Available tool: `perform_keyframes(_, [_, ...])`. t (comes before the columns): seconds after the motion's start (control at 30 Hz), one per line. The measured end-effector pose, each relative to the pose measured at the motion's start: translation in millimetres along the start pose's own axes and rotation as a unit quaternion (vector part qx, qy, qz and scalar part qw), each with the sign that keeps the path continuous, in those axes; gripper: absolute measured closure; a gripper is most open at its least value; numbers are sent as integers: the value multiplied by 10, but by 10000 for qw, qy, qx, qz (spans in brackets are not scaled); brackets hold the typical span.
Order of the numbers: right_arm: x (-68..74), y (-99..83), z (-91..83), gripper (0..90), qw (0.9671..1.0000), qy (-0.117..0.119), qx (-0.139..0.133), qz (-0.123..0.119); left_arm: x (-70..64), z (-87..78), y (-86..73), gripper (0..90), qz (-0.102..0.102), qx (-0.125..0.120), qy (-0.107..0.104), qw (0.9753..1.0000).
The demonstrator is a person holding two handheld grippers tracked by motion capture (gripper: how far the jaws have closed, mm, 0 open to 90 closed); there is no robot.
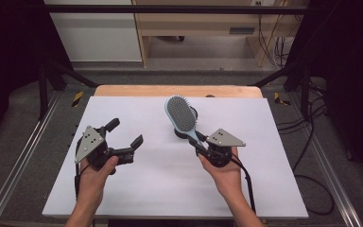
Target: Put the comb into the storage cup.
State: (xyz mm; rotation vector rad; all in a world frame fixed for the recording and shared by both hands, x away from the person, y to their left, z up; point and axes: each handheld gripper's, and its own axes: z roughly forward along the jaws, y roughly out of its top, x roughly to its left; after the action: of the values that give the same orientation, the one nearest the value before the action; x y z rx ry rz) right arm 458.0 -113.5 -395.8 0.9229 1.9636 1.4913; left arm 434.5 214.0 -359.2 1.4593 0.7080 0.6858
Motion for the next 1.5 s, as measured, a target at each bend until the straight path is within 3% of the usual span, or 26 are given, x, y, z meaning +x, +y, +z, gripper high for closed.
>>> perform_keyframes(0.3, [140,-75,105,694,9998,169,-113,-30,-122,41,-36,27,-88,206,-81,9997])
perform_keyframes(0.5, [240,-149,130,694,9995,270,-129,-75,-178,114,-89,28,-352,307,-219,9987])
perform_keyframes(0.7, [257,-175,78,694,9992,307,-258,-28,-228,219,-101,33,-749,350,-501,9953])
perform_keyframes(1.07, [308,-203,97,694,9981,484,-368,-46,-277,436,-51,47,-1033,365,-676,9917])
perform_keyframes(1.5, [243,-175,83,694,9967,601,-544,53,-279,788,-22,95,-1306,546,-940,9855])
